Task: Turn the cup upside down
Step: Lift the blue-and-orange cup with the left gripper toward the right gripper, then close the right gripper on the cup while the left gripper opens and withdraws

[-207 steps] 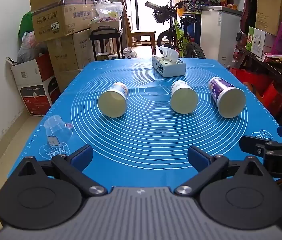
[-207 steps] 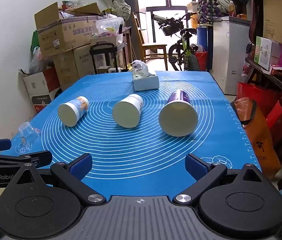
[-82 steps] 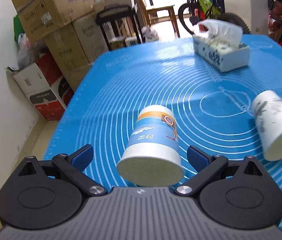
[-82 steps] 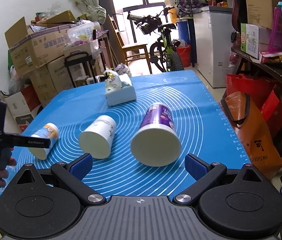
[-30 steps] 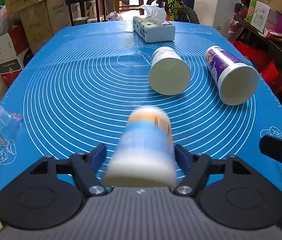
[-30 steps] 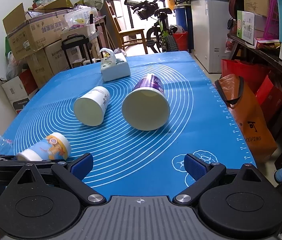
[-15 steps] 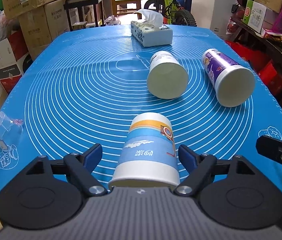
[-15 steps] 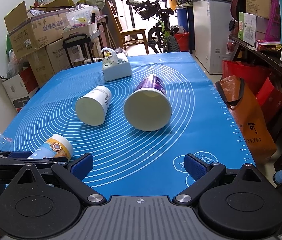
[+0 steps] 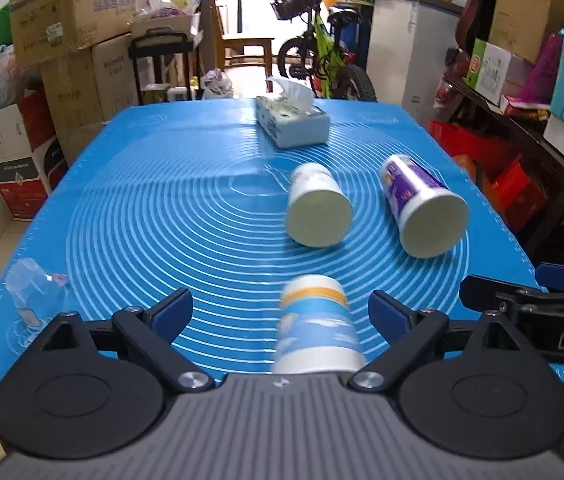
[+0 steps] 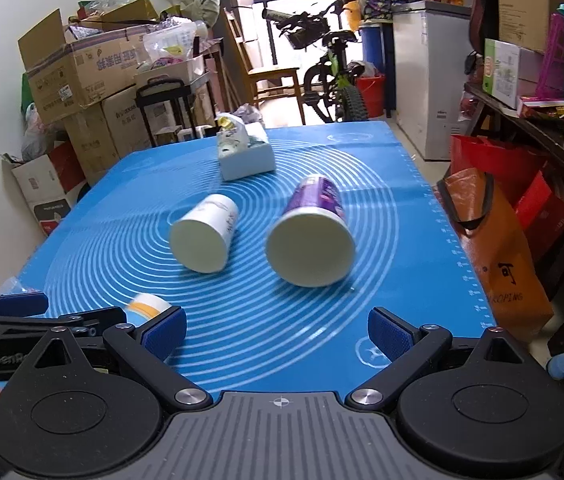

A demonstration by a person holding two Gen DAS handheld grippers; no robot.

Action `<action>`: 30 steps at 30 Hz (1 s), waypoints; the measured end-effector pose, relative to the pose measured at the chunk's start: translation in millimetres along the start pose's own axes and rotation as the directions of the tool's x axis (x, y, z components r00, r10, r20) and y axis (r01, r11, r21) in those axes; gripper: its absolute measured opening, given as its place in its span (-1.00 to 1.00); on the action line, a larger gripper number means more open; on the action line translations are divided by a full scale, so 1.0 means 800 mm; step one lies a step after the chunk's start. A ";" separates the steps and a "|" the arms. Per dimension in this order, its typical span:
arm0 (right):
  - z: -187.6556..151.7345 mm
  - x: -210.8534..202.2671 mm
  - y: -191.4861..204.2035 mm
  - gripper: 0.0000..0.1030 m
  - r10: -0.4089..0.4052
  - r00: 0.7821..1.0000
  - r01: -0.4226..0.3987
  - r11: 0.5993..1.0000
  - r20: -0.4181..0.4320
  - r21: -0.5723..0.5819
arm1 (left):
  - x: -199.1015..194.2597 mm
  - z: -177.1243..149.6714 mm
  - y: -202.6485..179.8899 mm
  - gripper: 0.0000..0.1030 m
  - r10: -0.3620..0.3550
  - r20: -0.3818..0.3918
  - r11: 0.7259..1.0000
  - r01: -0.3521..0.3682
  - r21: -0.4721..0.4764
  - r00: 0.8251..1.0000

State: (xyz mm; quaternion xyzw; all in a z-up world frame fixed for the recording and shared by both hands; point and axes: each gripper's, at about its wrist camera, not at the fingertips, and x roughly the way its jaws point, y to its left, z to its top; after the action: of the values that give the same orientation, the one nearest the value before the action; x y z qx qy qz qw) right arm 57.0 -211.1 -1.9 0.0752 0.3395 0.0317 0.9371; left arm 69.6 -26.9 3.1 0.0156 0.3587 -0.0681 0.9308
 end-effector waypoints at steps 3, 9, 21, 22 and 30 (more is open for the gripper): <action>0.019 0.008 0.011 0.89 0.032 0.998 -0.032 0.999 -0.049 -0.008 | -0.001 0.004 0.015 0.84 0.033 0.009 0.999 -0.033 -0.020 0.999; 0.054 0.040 0.033 0.84 0.115 0.978 -0.109 0.993 -0.173 0.045 | 0.004 0.005 0.059 0.84 0.106 0.005 0.990 -0.105 -0.090 0.994; 0.061 0.138 0.087 0.68 0.243 0.853 -0.171 0.966 -0.462 0.194 | 0.024 -0.008 0.115 0.84 0.211 -0.027 0.967 -0.213 -0.137 0.977; 0.059 0.145 0.092 0.62 0.251 0.840 -0.173 0.964 -0.480 0.202 | 0.025 -0.009 0.118 0.84 0.214 -0.029 0.966 -0.216 -0.139 0.976; 0.043 0.172 0.103 0.18 0.270 0.807 -0.169 0.958 -0.526 0.231 | 0.029 -0.015 0.129 0.84 0.218 -0.041 0.965 -0.222 -0.141 0.975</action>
State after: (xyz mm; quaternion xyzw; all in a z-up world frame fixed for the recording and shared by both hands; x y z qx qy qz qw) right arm 183.6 -118.7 -49.2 0.1828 0.5857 0.1310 0.7787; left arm 92.8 73.2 -22.9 -0.0113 0.3702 0.0619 0.9268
